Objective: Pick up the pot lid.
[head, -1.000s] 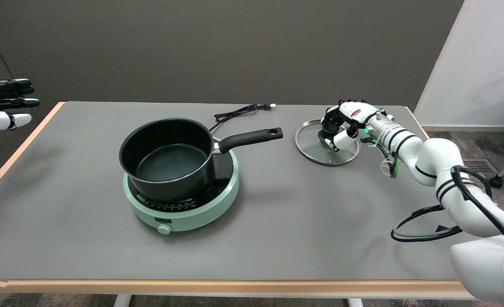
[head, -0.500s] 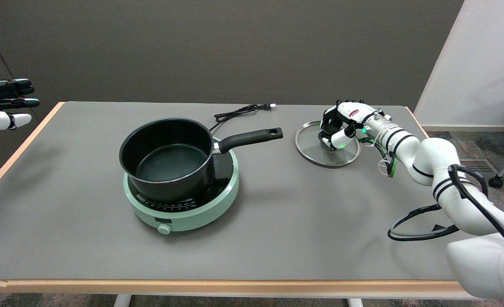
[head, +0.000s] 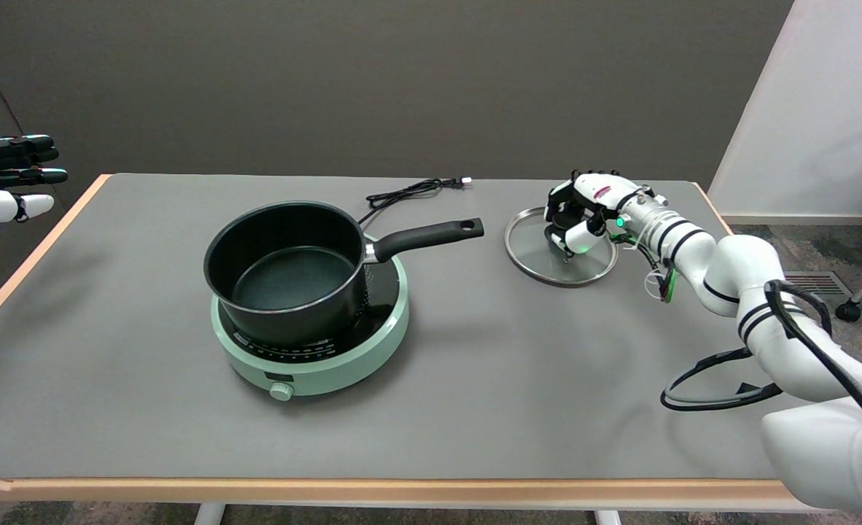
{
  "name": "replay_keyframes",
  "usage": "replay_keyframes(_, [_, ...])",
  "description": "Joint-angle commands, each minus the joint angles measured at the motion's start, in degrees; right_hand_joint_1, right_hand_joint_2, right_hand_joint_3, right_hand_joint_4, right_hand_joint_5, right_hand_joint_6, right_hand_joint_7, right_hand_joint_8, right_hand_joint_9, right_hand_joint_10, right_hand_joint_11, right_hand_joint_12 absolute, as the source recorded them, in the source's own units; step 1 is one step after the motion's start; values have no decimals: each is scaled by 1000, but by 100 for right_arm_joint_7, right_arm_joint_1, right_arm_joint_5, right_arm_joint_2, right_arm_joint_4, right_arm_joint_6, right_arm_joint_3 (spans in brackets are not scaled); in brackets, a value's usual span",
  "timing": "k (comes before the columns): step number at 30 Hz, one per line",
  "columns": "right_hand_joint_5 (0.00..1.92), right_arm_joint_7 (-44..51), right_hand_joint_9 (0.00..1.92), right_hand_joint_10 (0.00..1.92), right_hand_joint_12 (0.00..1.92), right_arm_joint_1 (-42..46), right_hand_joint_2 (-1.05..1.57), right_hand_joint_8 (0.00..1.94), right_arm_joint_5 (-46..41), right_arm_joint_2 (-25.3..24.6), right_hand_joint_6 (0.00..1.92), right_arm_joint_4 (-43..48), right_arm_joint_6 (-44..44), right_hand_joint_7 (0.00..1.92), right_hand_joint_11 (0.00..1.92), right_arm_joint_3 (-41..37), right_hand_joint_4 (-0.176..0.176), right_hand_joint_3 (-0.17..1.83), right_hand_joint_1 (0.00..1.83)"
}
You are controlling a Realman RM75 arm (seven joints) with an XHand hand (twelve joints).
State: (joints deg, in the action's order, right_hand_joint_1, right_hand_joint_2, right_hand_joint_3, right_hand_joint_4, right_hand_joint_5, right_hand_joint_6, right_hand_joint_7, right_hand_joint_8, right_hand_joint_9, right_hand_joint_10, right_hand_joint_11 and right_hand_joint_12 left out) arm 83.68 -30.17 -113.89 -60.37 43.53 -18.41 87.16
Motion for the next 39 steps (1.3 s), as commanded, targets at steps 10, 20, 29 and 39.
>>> replay_keyframes(10, [744,0,824,709,1013,-15,738,417,-11,-14,795,-22,-127,917,450,-19,176,1021,1091])
replay_keyframes(20, [658,0,706,583,804,-15,660,258,-11,-14,417,31,-127,751,355,-16,152,1040,1047])
replay_keyframes(29, [657,-13,665,508,765,140,627,224,-35,39,399,334,-116,676,337,-59,151,1077,1070])
replay_keyframes(39, [641,-160,659,553,784,683,630,207,-48,138,436,918,-90,693,341,-352,145,1090,1051])
